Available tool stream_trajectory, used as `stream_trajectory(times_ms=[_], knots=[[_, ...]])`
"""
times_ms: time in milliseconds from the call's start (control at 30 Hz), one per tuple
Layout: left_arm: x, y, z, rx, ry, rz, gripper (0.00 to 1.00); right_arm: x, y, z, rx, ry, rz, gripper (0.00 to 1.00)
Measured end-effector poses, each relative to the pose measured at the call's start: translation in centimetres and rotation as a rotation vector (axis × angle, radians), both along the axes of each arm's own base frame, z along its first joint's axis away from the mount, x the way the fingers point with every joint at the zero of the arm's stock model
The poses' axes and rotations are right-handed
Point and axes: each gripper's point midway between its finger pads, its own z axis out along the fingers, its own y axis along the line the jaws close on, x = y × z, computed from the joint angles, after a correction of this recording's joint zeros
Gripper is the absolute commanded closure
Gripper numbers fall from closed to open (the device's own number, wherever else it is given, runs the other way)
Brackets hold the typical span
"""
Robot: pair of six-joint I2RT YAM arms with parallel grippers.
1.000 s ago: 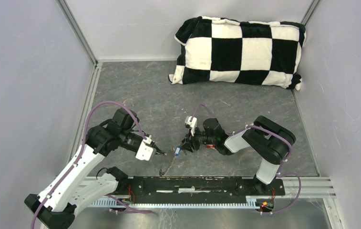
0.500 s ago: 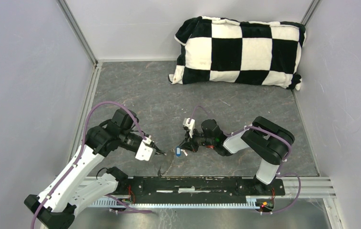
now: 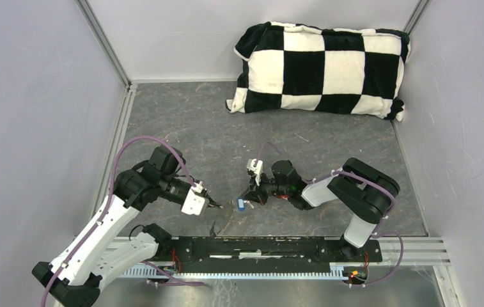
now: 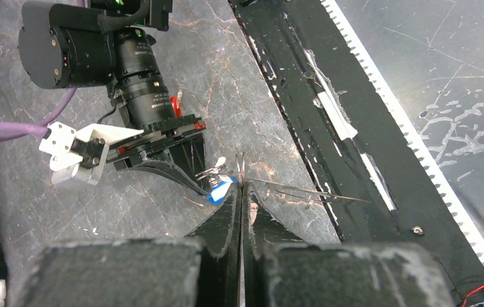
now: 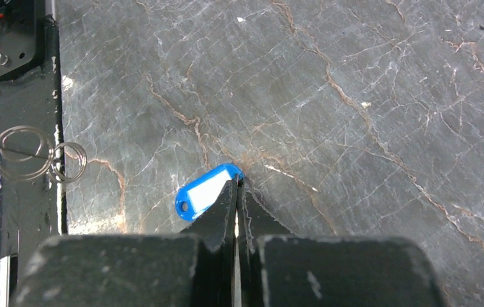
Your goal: Put the keys on the keyring
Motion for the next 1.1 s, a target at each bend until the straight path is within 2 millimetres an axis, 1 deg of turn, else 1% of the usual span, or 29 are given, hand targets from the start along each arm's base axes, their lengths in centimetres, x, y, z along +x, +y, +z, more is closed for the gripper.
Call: stream_trajectory(times_ms=[33, 100, 333, 467, 533, 733, 767, 1000, 1100], knots=[[0.0, 0.0, 0.0, 0.0, 0.001, 0.001, 0.98, -0.08, -0.12, 0.12, 0.001, -0.006, 0.001, 0.9], [0.0, 0.0, -0.01, 0.001, 0.001, 0.001, 0.98, -0.19, -0.37, 0.31, -0.002, -0.022, 0.002, 0.84], [-0.01, 0.01, -0.01, 0.001, 0.002, 0.001, 0.98, -0.54, -0.7, -0.35, -0.038, -0.054, 0.019, 0.72], [-0.01, 0.01, -0.01, 0.001, 0.002, 0.001, 0.98, -0.64, -0.6, -0.39, -0.043, -0.077, 0.033, 0.7], [0.0, 0.01, -0.01, 0.001, 0.002, 0.001, 0.98, -0.63, -0.58, -0.41, -0.045, -0.085, 0.036, 0.73], [0.01, 0.0, -0.01, 0.001, 0.002, 0.001, 0.98, -0.55, -0.47, -0.42, -0.047, -0.102, 0.047, 0.98], [0.01, 0.0, -0.03, 0.002, 0.003, 0.001, 0.98, -0.5, -0.42, -0.38, -0.047, -0.105, 0.048, 1.0], [-0.04, 0.01, -0.03, 0.003, 0.013, 0.006, 0.98, -0.44, -0.53, -0.21, -0.052, -0.114, 0.048, 1.0], [-0.06, 0.0, -0.03, 0.003, 0.016, 0.006, 0.98, -0.35, -0.75, 0.4, -0.054, -0.128, 0.04, 1.0]])
